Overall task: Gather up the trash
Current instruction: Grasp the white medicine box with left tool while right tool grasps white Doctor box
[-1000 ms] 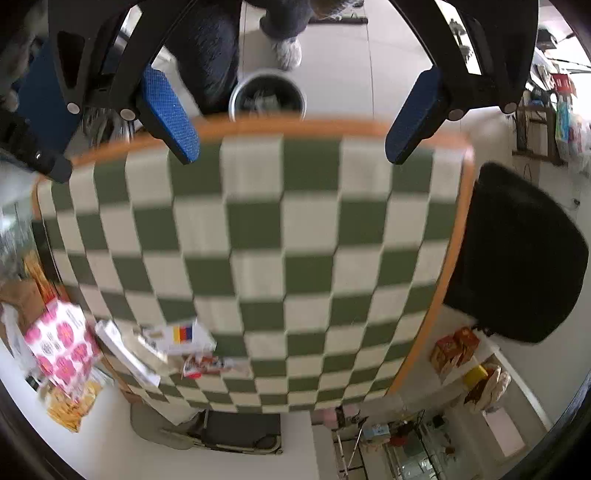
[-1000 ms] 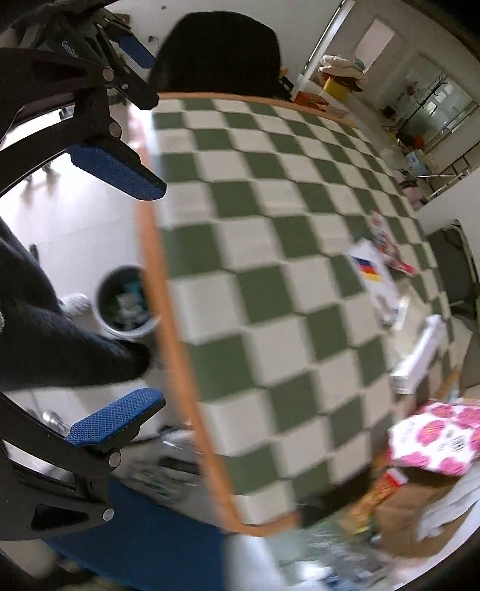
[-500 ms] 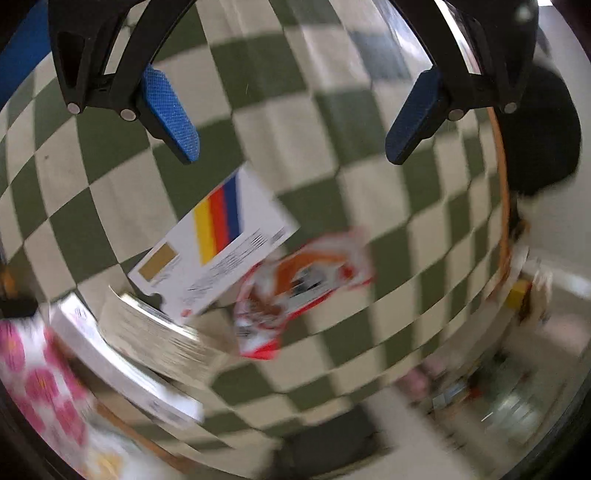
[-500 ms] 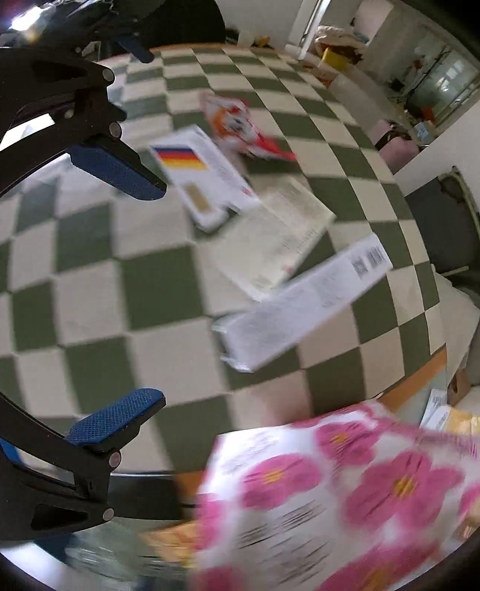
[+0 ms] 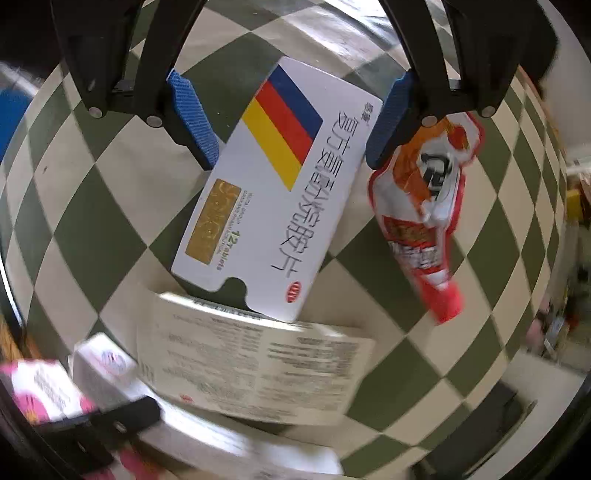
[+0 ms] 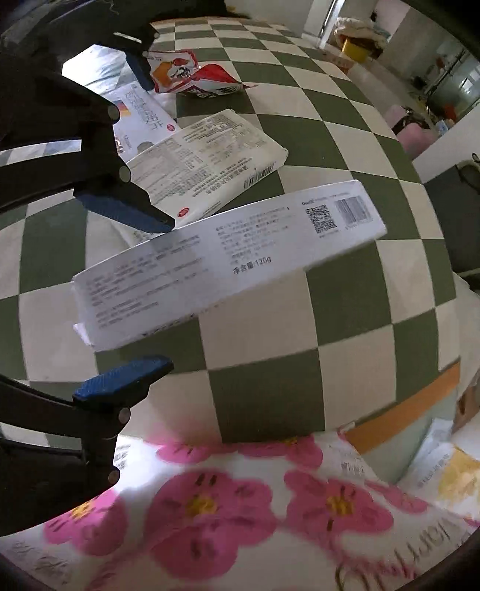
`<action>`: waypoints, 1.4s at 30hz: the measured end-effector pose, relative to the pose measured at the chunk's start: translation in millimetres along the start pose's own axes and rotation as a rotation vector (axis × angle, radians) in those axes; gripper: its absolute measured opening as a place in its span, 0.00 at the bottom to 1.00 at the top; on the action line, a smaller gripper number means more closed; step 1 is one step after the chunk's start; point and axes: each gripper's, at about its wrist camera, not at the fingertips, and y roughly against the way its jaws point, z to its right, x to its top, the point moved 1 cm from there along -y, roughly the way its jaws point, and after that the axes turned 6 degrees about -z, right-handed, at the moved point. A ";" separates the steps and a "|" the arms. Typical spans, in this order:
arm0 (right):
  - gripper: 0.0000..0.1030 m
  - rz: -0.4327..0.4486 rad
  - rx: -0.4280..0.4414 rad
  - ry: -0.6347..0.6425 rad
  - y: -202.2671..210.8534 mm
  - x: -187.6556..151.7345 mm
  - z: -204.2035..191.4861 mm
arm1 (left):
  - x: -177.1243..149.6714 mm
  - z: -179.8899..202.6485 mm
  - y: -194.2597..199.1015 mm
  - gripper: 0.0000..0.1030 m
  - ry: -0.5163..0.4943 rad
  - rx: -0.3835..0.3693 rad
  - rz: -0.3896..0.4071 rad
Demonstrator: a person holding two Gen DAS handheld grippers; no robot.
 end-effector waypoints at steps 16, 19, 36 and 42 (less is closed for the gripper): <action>0.57 -0.069 0.006 -0.068 6.1 -58.1 11.0 | -30.4 -0.7 -7.1 0.74 0.413 -0.230 -0.108; 0.58 -0.103 0.009 -0.077 3.3 -76.9 9.7 | -38.7 5.2 -6.6 0.74 0.496 -0.241 -0.094; 0.50 -0.085 -0.073 0.062 -8.8 -62.7 -24.9 | -14.0 24.6 5.9 0.54 0.422 -0.091 -0.029; 0.50 -0.143 0.036 -0.089 -9.3 -89.5 3.1 | -41.4 15.2 -4.1 0.54 0.710 -0.225 -0.057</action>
